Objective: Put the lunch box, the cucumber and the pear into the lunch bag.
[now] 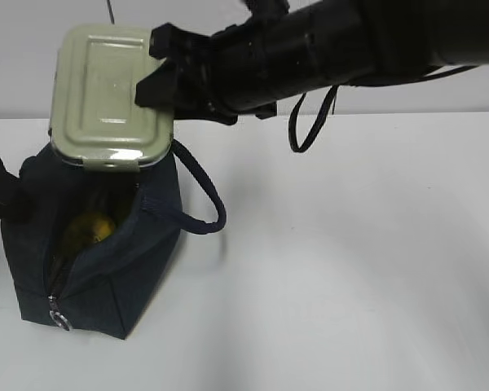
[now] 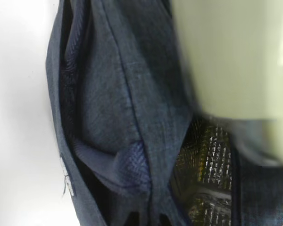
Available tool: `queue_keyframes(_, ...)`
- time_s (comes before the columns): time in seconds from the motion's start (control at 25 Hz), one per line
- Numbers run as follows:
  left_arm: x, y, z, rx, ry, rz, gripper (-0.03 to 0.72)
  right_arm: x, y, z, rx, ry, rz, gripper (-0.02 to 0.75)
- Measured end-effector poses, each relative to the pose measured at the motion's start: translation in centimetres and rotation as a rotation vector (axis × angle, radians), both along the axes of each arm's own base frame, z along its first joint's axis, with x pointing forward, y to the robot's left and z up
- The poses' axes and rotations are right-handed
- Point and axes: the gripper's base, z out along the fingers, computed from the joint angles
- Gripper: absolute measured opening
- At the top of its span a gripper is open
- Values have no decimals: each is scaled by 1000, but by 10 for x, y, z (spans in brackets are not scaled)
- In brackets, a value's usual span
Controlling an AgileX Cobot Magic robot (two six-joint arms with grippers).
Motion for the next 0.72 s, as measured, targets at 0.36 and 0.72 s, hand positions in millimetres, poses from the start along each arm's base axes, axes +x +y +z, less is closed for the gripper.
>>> queue_keyframes(0.36,0,0,0,0,-1,0,2,6,3,-30,-146,28,33,267)
queue_keyframes(0.72,1,-1,1,-12,-11,7,2,-1,-7,-55,-398,130,75,266)
